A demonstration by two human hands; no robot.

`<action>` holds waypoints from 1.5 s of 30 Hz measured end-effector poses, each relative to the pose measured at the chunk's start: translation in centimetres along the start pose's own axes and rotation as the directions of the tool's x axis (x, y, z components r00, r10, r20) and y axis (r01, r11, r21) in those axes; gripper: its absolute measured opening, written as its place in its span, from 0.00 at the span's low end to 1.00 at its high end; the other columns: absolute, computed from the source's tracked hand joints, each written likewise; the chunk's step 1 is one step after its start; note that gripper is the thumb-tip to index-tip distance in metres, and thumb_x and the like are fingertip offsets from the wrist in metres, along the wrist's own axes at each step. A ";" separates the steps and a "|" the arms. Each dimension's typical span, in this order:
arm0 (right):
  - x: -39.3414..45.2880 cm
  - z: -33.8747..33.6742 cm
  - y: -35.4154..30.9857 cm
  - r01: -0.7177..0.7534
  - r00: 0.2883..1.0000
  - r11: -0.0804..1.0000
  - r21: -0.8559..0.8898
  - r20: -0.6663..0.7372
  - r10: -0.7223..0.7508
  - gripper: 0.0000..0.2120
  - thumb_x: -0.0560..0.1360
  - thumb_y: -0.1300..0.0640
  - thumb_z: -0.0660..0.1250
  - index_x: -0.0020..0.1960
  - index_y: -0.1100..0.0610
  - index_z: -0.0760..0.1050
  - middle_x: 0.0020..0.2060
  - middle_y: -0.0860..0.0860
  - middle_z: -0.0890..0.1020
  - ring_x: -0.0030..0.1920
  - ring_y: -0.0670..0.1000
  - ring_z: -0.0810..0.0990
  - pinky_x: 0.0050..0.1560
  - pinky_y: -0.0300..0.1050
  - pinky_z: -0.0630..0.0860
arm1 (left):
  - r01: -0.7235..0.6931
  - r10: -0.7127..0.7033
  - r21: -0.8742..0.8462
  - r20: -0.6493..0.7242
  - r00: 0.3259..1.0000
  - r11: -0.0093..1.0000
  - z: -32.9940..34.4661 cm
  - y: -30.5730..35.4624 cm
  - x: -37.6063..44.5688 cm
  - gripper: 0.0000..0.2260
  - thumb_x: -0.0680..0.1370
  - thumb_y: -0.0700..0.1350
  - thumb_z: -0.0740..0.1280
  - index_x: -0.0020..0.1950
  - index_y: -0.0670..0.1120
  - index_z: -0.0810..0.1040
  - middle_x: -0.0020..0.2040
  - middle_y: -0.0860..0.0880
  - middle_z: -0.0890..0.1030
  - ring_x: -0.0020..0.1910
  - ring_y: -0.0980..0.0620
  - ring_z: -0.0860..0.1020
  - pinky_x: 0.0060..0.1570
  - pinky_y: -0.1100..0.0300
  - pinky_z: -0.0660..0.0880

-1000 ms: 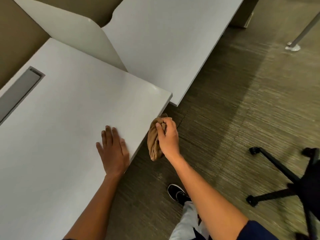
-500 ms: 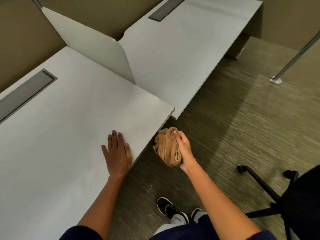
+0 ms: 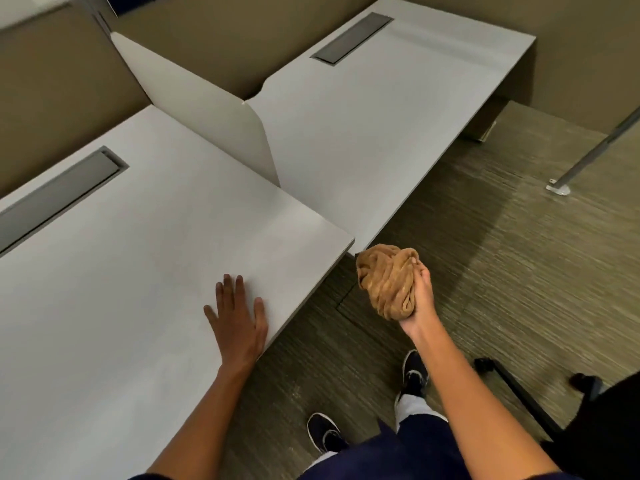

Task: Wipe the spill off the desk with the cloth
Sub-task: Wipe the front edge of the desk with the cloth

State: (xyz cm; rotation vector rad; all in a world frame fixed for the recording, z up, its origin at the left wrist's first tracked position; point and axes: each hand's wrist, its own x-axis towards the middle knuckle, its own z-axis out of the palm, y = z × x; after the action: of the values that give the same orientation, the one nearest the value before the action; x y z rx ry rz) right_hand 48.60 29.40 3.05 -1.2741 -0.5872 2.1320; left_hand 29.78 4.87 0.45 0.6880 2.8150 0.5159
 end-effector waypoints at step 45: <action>22.2 1.9 -11.0 -0.246 0.599 0.707 -0.663 0.470 0.649 0.23 0.72 0.49 0.74 0.64 0.45 0.71 0.60 0.53 0.81 0.59 0.54 0.82 0.60 0.57 0.79 | 0.476 -0.456 0.084 -0.183 0.871 0.875 8.7 21.0 9.9 0.26 0.85 0.55 0.51 0.81 0.48 0.51 0.83 0.50 0.47 0.81 0.49 0.45 0.78 0.42 0.42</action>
State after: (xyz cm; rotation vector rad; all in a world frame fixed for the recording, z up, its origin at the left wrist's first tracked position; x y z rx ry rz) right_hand 41.38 52.33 -3.30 -0.9051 -1.3807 3.0811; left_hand 32.05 29.49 -0.64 -0.0392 3.0295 0.3134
